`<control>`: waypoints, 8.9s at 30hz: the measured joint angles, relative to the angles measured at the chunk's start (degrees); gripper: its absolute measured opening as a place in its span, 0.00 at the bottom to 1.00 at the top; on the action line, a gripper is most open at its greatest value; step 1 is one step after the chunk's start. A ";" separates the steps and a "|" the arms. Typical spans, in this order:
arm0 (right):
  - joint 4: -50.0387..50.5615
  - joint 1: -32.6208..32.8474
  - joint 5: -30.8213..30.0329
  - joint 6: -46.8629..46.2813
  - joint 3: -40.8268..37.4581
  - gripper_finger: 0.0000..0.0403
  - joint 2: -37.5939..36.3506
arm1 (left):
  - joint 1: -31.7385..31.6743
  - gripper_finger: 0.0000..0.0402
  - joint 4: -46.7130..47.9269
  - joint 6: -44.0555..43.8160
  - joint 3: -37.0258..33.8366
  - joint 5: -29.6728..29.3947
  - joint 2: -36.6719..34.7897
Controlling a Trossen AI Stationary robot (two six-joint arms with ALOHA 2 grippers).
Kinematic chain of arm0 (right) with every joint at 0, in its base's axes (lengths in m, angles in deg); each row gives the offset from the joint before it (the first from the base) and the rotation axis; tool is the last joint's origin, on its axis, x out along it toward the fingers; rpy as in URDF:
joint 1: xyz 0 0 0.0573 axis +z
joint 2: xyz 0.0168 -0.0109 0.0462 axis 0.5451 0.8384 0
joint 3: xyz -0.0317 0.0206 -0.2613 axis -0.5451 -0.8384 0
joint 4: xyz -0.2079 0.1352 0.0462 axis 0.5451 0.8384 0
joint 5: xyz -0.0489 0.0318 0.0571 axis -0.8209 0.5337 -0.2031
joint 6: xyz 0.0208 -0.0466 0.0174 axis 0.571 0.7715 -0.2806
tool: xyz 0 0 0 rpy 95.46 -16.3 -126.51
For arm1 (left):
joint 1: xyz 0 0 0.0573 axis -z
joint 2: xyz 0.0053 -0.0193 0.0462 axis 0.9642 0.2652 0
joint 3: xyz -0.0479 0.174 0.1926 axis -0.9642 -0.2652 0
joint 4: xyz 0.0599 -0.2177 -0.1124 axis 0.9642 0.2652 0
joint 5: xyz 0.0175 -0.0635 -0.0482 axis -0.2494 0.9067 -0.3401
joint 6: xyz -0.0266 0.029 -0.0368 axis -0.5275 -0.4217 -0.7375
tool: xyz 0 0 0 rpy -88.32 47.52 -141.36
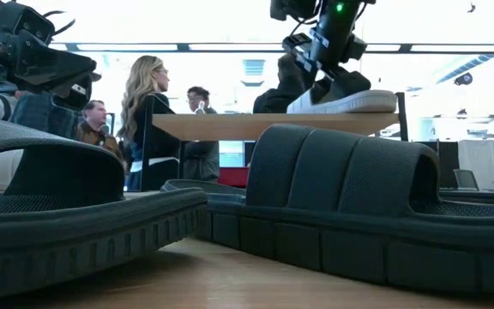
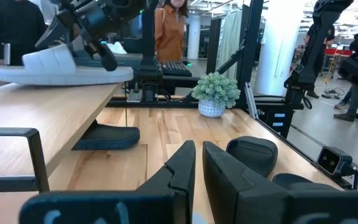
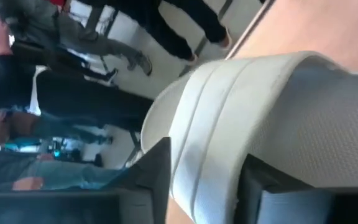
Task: Pick and place slides into the shelf
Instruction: Put the gray slipper on the shelf
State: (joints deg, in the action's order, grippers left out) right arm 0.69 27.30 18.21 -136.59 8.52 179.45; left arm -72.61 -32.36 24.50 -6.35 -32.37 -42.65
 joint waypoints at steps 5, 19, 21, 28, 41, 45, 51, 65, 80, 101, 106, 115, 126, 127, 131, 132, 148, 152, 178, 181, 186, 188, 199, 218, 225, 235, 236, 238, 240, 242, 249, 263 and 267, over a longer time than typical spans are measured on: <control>1.31 0.58 1.54 1.98 0.35 0.39 -1.54 | -0.01 0.04 0.00 0.00 0.00 0.00 0.00; 6.75 0.54 11.80 10.06 0.37 0.41 -5.62 | -0.01 0.04 0.04 0.00 0.00 0.00 0.00; 6.81 1.13 12.70 12.66 0.48 0.41 -6.86 | -0.01 0.04 -0.04 0.00 0.00 0.00 -0.08; 3.87 5.38 20.85 33.66 3.82 0.39 -9.67 | 0.01 0.04 -0.04 0.00 0.00 0.00 -0.07; 2.25 -2.01 35.58 71.13 19.66 0.03 3.79 | -0.01 0.04 -0.02 0.00 0.00 0.00 -0.07; 13.00 -4.81 36.84 81.52 29.34 0.02 10.80 | -0.01 0.04 -0.02 0.00 0.00 0.00 -0.02; 30.50 -6.47 36.10 96.29 43.51 0.02 20.95 | 0.00 0.04 0.00 0.00 0.00 0.00 0.00; 35.40 -7.90 37.08 112.67 47.00 0.02 25.78 | -0.01 0.04 -0.03 0.00 0.00 0.00 -0.07; 35.39 -11.92 34.25 110.70 40.28 0.02 23.92 | 0.00 0.04 -0.02 0.00 0.00 0.00 -0.07; 35.17 -13.74 34.42 107.97 43.63 0.02 22.33 | -0.01 0.04 -0.04 0.00 0.00 0.00 0.00; 31.27 -10.53 46.76 111.79 44.80 0.02 19.52 | -0.01 0.04 0.00 0.00 0.00 0.00 0.00; 20.23 2.17 60.51 102.37 45.24 0.07 16.85 | 0.00 0.04 0.00 0.00 0.00 0.00 -0.02; 16.70 12.38 59.55 87.01 48.39 0.41 16.73 | 0.03 0.04 -0.02 0.00 0.00 -3.17 0.00; 16.15 13.10 59.36 85.81 48.39 0.43 16.73 | 0.03 0.04 -0.12 0.00 0.00 -4.10 0.00; 15.87 15.55 54.74 80.30 48.39 0.48 16.73 | 0.03 0.04 -4.01 -13.25 0.00 -2.93 -0.03; 15.89 16.05 53.62 79.24 48.39 0.48 16.73 | 0.03 0.04 -5.64 -19.75 0.00 -2.62 -0.10; 14.07 19.62 40.30 65.04 48.21 0.46 16.76 | -0.01 0.04 -29.87 -43.48 0.17 -8.77 -0.12; 14.29 19.86 36.23 59.83 48.21 0.48 16.33 | 0.03 0.04 -16.99 -47.37 4.36 -6.59 -0.07; 35.79 22.97 25.05 54.26 48.16 0.66 5.75 | 2.75 0.29 -14.51 -68.99 20.70 -13.36 22.91; 35.40 23.30 25.08 56.07 47.34 0.66 3.41 | 6.39 0.28 -4.36 -72.70 24.56 -13.26 23.67; 35.39 23.36 24.97 56.44 45.97 0.66 0.26 | 15.41 0.28 18.88 -79.68 31.87 -19.21 25.08; 35.39 23.35 24.97 56.39 45.12 0.66 -0.67 | 19.37 0.28 23.70 -84.06 33.56 -20.48 26.15; 35.36 22.65 25.01 57.27 43.97 0.66 -2.00 | 40.40 0.28 25.64 -104.05 33.70 -31.05 39.95; 35.04 17.64 25.49 67.92 43.97 0.66 -2.00 | 39.01 0.28 71.06 -107.63 48.92 -19.00 50.80; 34.91 16.63 25.51 68.67 43.97 0.66 -2.00 | 38.92 0.28 64.87 -108.27 48.64 -15.31 54.99; 34.84 16.65 25.51 69.68 43.97 0.66 -2.00 | 38.96 0.28 62.48 -108.19 44.39 -18.11 57.49; 34.84 16.65 25.51 69.68 43.97 0.66 -2.00 | 38.95 0.28 61.46 -108.05 43.55 -19.33 56.97; 34.84 16.67 25.51 69.78 43.97 0.66 -2.00 | 38.94 0.28 58.35 -107.68 42.03 -22.11 55.56; 34.86 16.67 25.51 69.92 43.97 0.66 -2.00 | 38.92 0.28 56.56 -107.42 40.87 -23.60 54.33; 34.86 16.65 25.50 69.90 43.97 0.66 -2.00 | 39.23 0.28 57.13 -107.36 39.97 -24.17 53.66; 34.97 16.43 25.50 69.92 43.97 0.66 -2.00 | 42.01 0.28 56.59 -107.40 36.36 -24.01 49.94; 34.92 14.57 25.10 69.90 43.97 0.66 -1.98 | 41.96 0.28 42.83 -107.14 28.11 -25.83 45.51; 34.66 14.11 25.10 69.90 43.97 0.66 -1.98 | 41.94 0.28 44.79 -107.71 28.14 -22.72 45.44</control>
State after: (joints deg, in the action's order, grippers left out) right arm 35.36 41.41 43.30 -66.69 52.50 177.47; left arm -30.67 12.43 -83.20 21.79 -55.10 2.78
